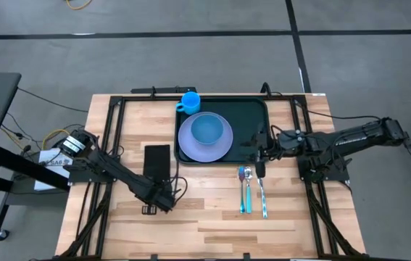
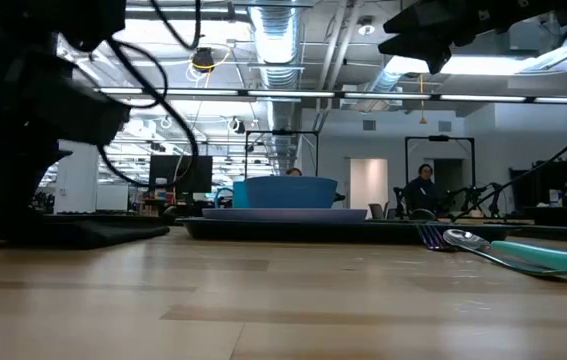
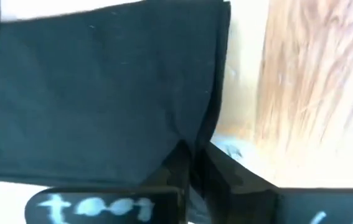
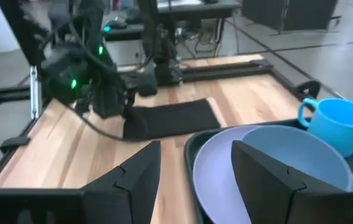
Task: Set up tray
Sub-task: Put the black napkin on the black tray
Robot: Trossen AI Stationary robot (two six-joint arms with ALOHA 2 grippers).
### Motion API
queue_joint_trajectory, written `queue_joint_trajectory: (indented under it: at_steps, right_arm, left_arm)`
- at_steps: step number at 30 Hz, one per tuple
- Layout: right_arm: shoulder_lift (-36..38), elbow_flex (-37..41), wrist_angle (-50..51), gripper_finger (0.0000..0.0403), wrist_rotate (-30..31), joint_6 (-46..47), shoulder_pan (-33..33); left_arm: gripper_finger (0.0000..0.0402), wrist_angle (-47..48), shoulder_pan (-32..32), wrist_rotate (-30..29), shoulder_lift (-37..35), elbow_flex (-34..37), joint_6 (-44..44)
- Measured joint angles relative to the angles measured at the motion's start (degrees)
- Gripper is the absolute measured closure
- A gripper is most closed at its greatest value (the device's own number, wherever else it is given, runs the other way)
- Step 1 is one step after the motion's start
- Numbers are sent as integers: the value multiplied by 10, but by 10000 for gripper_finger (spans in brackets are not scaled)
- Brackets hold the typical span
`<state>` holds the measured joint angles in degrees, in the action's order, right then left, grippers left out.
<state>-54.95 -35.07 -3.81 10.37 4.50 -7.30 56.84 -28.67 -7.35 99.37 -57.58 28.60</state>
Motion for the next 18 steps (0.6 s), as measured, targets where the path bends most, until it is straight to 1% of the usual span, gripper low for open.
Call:
queue_joint_trajectory:
  at_steps: [6, 13, 16, 18]
  right_arm:
    - [-24, 0, -1, 214, 0, 0, -14]
    - [-63, 0, -43, 214, 1, -53, -17]
    - [-82, 0, -78, 214, 1, -85, -17]
    - [-95, 0, -101, 214, 1, -101, -17]
  left_arm:
    - [398, 120, 0, -35, -1, -91, -42]
    - [400, 292, -1, -105, -3, -240, -55]
    - [400, 328, 0, -129, -3, -304, -61]
    - [401, 332, 0, -140, -3, -343, -80]
